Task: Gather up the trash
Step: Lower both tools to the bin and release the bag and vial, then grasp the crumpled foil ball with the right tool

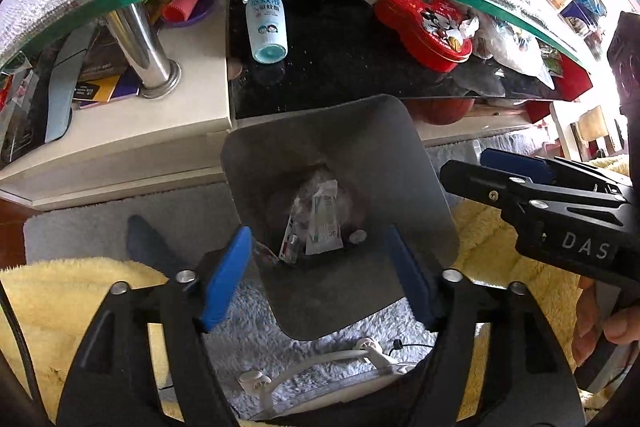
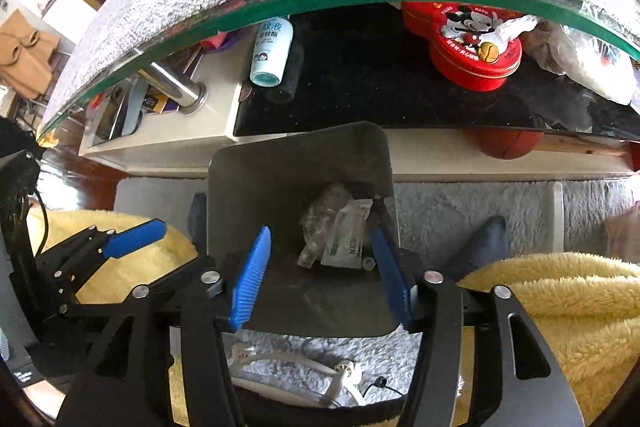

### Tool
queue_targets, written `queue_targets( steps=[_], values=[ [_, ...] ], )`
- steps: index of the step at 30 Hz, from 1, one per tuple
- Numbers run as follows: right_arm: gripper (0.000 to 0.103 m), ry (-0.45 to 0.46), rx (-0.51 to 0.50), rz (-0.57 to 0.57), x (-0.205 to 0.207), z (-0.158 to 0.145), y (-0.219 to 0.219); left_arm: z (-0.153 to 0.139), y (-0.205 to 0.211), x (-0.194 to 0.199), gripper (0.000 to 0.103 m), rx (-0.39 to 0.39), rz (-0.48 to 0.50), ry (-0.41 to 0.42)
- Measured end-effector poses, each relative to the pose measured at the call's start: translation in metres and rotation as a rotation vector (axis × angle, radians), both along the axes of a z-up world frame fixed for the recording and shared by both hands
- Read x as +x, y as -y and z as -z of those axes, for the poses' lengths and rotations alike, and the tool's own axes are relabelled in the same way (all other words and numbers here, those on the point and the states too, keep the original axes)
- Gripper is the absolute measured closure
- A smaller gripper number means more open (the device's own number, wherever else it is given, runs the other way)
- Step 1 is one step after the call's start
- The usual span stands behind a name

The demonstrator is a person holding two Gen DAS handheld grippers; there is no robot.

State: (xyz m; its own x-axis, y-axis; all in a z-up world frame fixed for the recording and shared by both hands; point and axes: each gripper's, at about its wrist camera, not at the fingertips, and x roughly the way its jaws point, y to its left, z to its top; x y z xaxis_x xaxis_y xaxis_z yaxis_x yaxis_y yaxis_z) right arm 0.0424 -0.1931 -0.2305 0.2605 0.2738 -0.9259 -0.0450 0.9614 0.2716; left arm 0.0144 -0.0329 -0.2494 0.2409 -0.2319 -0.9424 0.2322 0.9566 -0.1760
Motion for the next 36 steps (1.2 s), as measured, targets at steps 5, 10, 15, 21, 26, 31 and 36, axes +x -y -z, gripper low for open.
queue_targets(
  steps=[5,10,15,21,26,31,36],
  values=[
    [0.026,0.035,-0.015,0.022,0.005,-0.013,0.006,-0.008,-0.001,0.002,0.026,-0.001,-0.002,0.007],
    [0.014,0.096,-0.045,0.032,0.012,-0.039,0.012,-0.031,-0.006,0.008,0.017,-0.006,-0.012,0.053],
    [0.009,0.181,-0.061,0.057,0.024,-0.074,0.022,-0.066,-0.011,0.019,0.01,-0.014,-0.016,0.131],
    [0.008,0.248,-0.076,0.083,0.051,-0.106,0.033,-0.099,-0.02,0.045,0.008,-0.023,-0.027,0.199],
    [0.008,0.281,-0.065,0.074,0.083,-0.121,0.031,-0.113,-0.022,0.075,0.008,-0.004,-0.03,0.229],
    [0.009,0.289,-0.048,0.054,0.115,-0.123,0.017,-0.116,-0.021,0.103,0.008,0.007,-0.034,0.235],
    [0.028,0.258,-0.025,0.022,0.149,-0.108,0.002,-0.115,-0.022,0.126,0.008,0.007,-0.037,0.223]
  ],
)
